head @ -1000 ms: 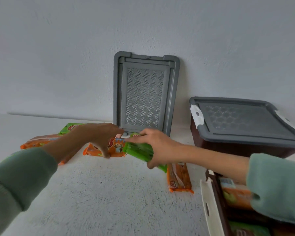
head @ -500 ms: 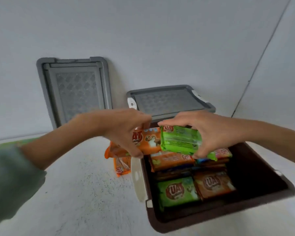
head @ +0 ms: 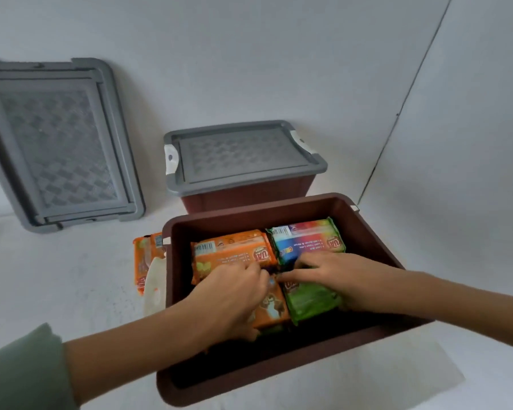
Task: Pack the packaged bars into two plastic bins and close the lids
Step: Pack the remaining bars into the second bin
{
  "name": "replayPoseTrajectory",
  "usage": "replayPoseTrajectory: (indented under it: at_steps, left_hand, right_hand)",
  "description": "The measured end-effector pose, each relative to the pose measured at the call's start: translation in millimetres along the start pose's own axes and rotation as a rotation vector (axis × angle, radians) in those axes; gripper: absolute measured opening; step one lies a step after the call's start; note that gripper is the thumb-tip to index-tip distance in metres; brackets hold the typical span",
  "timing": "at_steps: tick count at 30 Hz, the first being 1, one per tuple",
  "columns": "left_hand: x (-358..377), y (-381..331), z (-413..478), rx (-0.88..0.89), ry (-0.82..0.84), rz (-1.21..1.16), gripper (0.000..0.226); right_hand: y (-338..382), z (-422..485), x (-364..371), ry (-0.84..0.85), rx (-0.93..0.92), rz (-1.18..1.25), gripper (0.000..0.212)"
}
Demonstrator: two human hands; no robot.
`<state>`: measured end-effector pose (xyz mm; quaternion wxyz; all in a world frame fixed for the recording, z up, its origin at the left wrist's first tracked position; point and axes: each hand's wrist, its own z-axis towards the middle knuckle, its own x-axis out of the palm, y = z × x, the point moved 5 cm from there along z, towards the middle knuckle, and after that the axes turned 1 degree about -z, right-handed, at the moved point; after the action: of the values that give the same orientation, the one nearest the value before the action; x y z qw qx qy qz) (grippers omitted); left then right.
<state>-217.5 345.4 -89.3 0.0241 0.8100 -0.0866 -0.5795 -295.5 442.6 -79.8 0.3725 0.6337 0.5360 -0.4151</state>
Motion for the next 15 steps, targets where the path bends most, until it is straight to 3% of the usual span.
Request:
replayPoseTrajectory:
  at_steps: [5,10,15]
  left_hand:
    - [12.1,-11.0,10.7,0.094,0.003,0.142,0.046]
    - [20.8,-10.5,15.5,0.161,0.078,0.11,0.054]
    - [19.2,-8.2,15.5,0.192,0.035,0.068,0.06]
  right_hand:
    - [1.2,5.1,10.2,-0.063,-0.01,-0.116,0.058]
    - [-0.8,11.8,15.2,-0.008,-0.029,-0.139,0.054]
    - [-4.5,13.7,19.6,0.046,-0.045,-0.136,0.056]
